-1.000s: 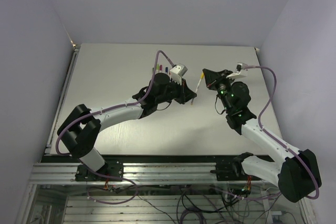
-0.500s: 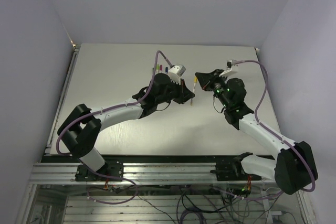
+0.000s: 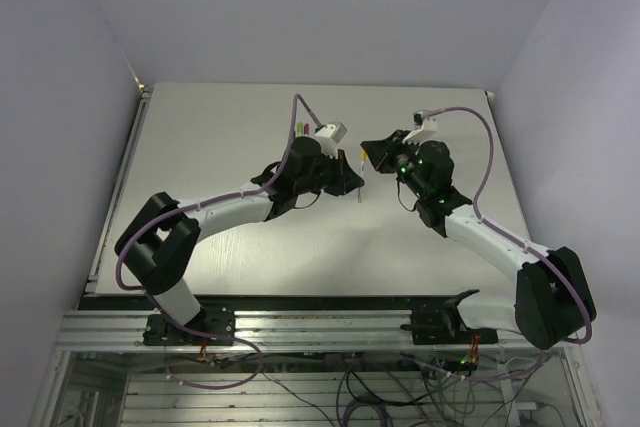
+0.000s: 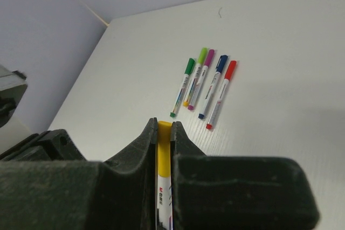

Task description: Insert the pens into the pen caps

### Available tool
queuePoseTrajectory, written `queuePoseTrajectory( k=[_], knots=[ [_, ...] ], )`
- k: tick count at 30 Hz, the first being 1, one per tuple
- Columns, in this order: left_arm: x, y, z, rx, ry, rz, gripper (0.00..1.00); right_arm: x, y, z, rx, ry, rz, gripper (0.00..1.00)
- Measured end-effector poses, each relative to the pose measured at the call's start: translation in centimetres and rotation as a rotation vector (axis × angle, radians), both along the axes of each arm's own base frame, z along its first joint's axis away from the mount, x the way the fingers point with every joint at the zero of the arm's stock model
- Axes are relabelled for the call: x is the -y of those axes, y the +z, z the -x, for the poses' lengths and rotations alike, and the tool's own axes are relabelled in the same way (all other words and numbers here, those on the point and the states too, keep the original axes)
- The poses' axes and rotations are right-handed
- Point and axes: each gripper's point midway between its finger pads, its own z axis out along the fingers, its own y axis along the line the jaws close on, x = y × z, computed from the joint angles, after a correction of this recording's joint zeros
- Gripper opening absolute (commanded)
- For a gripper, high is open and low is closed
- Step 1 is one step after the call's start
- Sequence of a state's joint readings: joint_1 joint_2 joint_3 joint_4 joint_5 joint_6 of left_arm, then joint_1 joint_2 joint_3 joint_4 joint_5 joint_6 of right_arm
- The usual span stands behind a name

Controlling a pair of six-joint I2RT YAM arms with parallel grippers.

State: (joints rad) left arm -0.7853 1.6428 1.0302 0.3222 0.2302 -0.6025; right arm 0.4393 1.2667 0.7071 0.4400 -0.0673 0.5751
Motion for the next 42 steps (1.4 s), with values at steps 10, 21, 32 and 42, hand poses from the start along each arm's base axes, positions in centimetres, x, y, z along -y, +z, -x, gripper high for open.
queuePoseTrajectory(
  k=[10, 21, 32, 42],
  knots=[
    [-0.7, -1.8, -1.0, -0.044, 0.014, -0.023, 0.07, -1.6, -1.2, -0.4, -0.009, 0.021, 0.067, 0.0],
    [-1.0, -1.7, -1.6, -0.052, 0.032, -0.019, 0.07, -1.8, -1.1, -1.5, -0.028, -0.014, 0.116, 0.1],
    [0.1, 0.6, -6.7, 0.002, 0.101, -0.001, 0.07, 0.2, 1.1, -2.8, -0.014, -0.161, 0.228, 0.52],
    [0.0, -7.5, -9.6, -0.103, 0.174, -0.208, 0.07, 8.0, 6.9, -2.3, 0.076, -0.483, 0.233, 0.54]
  ],
)
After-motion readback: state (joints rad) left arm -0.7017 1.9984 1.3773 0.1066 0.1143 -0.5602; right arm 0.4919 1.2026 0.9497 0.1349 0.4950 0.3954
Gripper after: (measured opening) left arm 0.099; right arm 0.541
